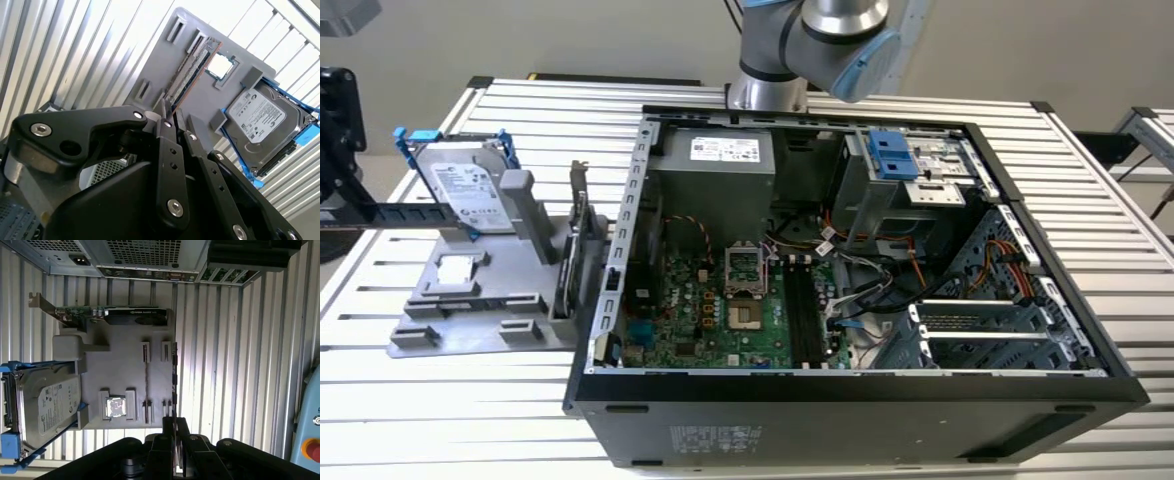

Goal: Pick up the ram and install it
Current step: 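Pick up the ram and move it above insertion slot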

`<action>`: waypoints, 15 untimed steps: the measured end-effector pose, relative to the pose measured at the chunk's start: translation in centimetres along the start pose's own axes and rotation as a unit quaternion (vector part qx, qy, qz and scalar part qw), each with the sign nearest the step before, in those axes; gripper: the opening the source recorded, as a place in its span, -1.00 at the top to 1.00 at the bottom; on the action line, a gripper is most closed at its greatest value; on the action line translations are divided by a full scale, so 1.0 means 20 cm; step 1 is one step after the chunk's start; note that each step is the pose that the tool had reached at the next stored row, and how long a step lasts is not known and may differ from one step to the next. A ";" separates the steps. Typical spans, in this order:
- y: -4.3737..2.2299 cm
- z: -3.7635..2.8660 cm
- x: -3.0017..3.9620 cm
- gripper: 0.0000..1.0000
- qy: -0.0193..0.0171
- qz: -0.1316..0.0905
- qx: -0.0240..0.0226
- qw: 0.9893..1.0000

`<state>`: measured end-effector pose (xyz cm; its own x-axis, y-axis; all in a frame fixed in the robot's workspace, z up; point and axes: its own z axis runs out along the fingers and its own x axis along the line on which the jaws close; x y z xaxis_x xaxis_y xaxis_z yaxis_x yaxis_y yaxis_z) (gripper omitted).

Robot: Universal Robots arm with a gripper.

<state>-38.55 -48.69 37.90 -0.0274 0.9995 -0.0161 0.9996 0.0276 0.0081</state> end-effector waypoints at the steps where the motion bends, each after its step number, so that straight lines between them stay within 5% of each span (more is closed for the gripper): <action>1: 0.000 0.000 0.000 1.00 0.000 0.000 0.000 1.000; 15: 0.035 -0.001 0.001 1.00 0.000 0.000 0.000 1.000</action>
<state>-37.85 -48.65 37.91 -0.0274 0.9995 -0.0163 0.9996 0.0275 0.0081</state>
